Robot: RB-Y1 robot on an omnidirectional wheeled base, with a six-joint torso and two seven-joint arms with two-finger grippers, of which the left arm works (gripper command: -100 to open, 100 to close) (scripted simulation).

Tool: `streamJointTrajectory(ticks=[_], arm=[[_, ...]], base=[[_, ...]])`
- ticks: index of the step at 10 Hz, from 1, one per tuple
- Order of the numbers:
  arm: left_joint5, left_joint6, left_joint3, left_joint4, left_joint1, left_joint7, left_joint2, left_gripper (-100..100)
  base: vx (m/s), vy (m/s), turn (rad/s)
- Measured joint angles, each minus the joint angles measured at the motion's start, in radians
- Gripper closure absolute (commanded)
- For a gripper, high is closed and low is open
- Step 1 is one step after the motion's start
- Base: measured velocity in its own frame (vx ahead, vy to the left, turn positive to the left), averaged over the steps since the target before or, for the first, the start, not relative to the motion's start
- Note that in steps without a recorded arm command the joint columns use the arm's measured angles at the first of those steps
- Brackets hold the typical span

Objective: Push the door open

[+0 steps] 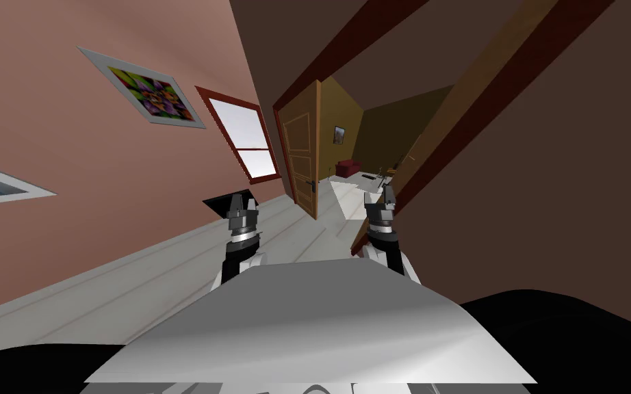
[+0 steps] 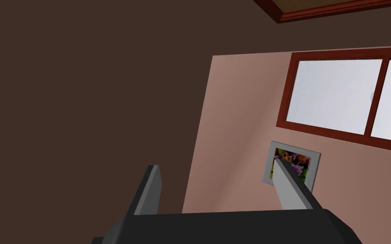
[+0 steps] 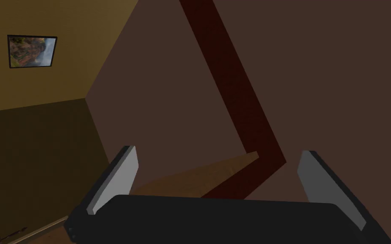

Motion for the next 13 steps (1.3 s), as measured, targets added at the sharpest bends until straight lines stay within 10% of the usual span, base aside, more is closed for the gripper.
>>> streamJointTrajectory(ticks=[13], arm=[[-0.02,0.016,-0.1,0.308,-0.203,0.093,0.08,-100]], base=[[0.114,0.053,-0.028]])
